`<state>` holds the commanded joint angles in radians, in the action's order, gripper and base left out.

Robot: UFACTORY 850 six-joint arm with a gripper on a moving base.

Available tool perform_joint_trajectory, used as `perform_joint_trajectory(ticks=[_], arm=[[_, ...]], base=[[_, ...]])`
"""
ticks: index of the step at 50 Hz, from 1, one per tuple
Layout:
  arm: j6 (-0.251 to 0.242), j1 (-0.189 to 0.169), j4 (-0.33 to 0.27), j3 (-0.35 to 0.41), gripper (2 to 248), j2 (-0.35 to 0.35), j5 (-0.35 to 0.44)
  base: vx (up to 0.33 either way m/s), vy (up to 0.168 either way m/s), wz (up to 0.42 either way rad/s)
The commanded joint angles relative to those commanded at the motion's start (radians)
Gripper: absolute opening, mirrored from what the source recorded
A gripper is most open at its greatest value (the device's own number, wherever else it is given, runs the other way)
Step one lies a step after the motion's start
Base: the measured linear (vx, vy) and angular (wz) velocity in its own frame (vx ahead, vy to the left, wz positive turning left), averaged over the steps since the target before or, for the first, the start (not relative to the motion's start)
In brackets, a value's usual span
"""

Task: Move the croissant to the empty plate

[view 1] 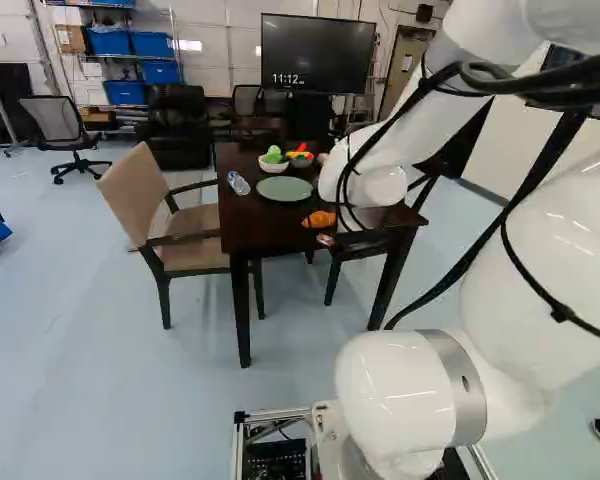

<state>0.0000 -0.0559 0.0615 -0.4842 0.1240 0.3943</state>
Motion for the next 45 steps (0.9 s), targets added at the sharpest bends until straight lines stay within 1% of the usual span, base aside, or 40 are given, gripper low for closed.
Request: perform_joint_trajectory(ticks=[28,45], arm=[[0.0,0.042,0.031,-0.14,224,-0.073,-0.188],[0.0,0.045,0.055,-0.225,224,-0.115,-0.304]], base=[[0.0,0.0,0.0],[0.0,0.0,0.0]])
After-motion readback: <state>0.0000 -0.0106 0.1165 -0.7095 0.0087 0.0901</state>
